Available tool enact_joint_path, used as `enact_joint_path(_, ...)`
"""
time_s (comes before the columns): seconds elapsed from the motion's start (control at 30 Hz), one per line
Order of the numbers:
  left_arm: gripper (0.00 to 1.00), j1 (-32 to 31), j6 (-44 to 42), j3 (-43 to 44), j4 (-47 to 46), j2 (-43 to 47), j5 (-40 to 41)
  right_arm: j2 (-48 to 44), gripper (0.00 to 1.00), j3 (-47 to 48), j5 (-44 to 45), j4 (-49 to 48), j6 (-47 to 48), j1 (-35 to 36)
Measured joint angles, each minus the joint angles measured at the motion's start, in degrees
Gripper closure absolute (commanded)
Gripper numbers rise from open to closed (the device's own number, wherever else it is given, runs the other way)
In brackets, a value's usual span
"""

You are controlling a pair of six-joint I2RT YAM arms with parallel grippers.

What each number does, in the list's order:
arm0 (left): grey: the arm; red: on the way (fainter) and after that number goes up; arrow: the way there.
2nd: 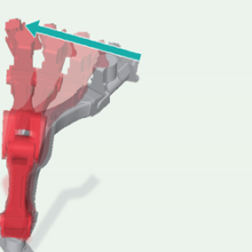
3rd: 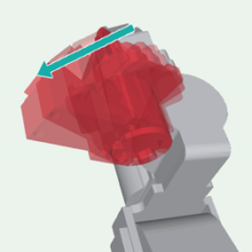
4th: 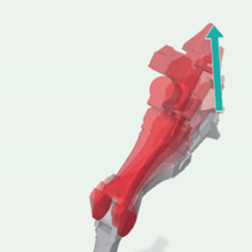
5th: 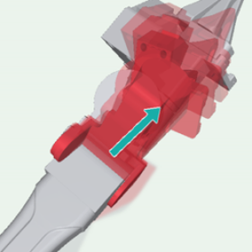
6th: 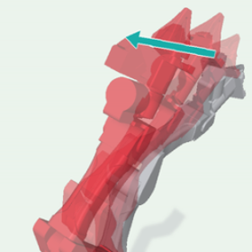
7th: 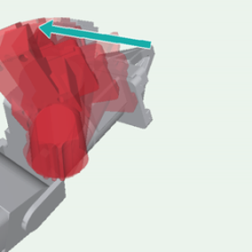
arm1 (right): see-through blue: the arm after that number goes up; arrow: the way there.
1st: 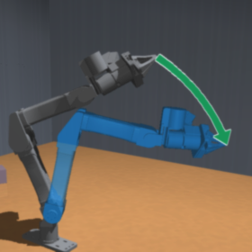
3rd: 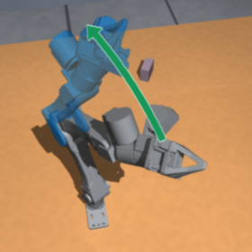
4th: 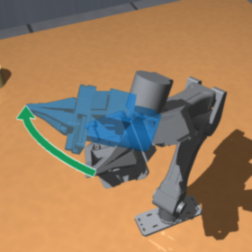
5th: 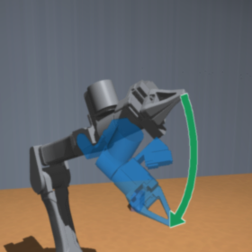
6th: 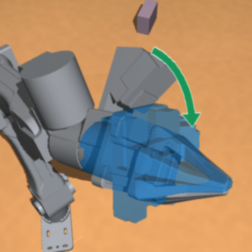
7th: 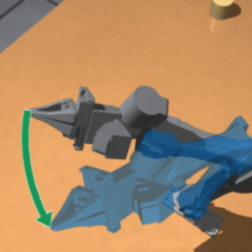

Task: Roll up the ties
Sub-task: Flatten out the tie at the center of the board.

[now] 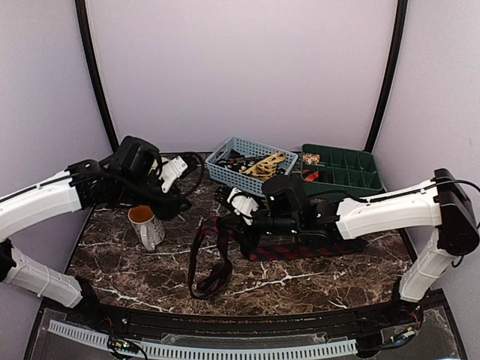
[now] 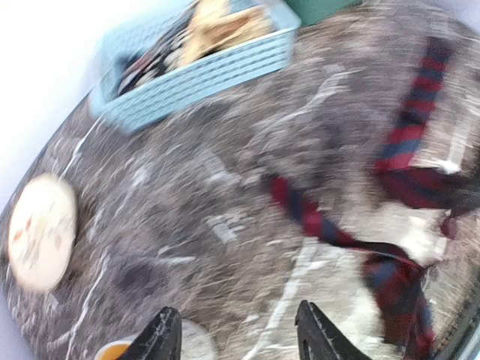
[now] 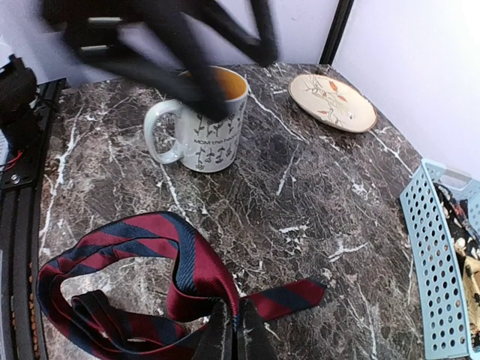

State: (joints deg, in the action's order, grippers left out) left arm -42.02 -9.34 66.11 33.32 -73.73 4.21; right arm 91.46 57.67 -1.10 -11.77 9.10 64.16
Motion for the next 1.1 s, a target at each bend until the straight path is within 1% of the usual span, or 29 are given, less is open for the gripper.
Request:
enact_joint_path(0.1, 0.43, -8.28, -1.01, -11.23, -10.1, 11.19, -2.75, 5.77, 1.0, 3.78, 0.2, 0.42, -2.64, -1.49)
enact_joint_path(0.17, 0.43, -9.64, -0.96, -16.9, -15.02, 16.61, -4.63, 9.33, 1.0, 6.58, 0.72, 0.87, -4.52, -2.89)
enact_joint_path(0.23, 0.43, -9.29, -0.31, -20.44, -19.04, 18.53, -5.03, 13.03, 0.95, 9.4, 1.14, 1.18, -6.58, -4.72)
enact_joint_path(0.3, 0.43, -9.07, 0.59, -20.74, -21.16, 16.02, -4.7, 16.17, 0.86, 11.65, 1.64, 1.66, -8.48, -6.01)
enact_joint_path(0.33, 0.44, -9.03, 1.11, -20.26, -21.77, 13.9, -4.57, 17.59, 0.79, 12.76, 2.03, 2.23, -9.46, -6.56)
enact_joint_path(0.4, 0.47, -9.01, 2.08, -19.15, -22.18, 7.98, -4.42, 20.2, 0.61, 15.06, 2.73, 3.96, -11.28, -7.61)
enact_joint_path(0.43, 0.48, -9.01, 2.49, -18.67, -22.08, 4.87, -4.37, 21.05, 0.55, 16.04, 2.78, 5.18, -12.5, -8.07)
enact_joint_path(0.47, 0.49, -9.01, 2.75, -18.43, -22.03, 2.67, -4.37, 21.44, 0.51, 16.59, 2.75, 6.14, -13.68, -8.41)
enact_joint_path(0.53, 0.52, -8.98, 3.41, -18.01, -21.44, -2.05, -4.42, 21.22, 0.51, 16.65, 2.12, 8.04, -15.41, -9.22)
enact_joint_path(0.6, 0.55, -8.98, 4.0, -17.44, -20.5, -4.83, -4.39, 19.58, 0.53, 15.65, 0.66, 9.46, -17.33, -10.4)
enact_joint_path(0.7, 0.57, -8.98, 5.03, -15.37, -19.58, -8.68, -5.03, 14.03, 0.57, 10.93, -2.38, 10.73, -20.59, -13.0)
enact_joint_path(0.73, 0.56, -8.98, 5.38, -14.64, -19.54, -9.7, -5.29, 11.1, 0.58, 8.41, -3.45, 11.06, -21.9, -14.23)
enact_joint_path(0.8, 0.47, -8.98, 6.05, -12.98, -19.56, -12.04, -6.56, 6.45, 0.6, 4.83, -5.01, 12.26, -23.63, -16.06)
enact_joint_path(0.9, 0.39, -8.98, 7.48, -12.13, -20.26, -14.56, -9.68, 1.7, 0.64, 0.92, -6.6, 13.55, -26.03, -17.62)
enact_joint_path(1.0, 0.36, -8.98, 8.92, -11.87, -20.83, -16.68, -12.09, 0.48, 0.7, -2.16, -8.74, 14.62, -27.96, -17.59)
enact_joint_path(1.1, 0.36, -8.98, 9.86, -9.53, -19.58, -20.26, -12.85, 1.03, 0.74, -5.42, -10.8, 15.85, -29.83, -17.62)
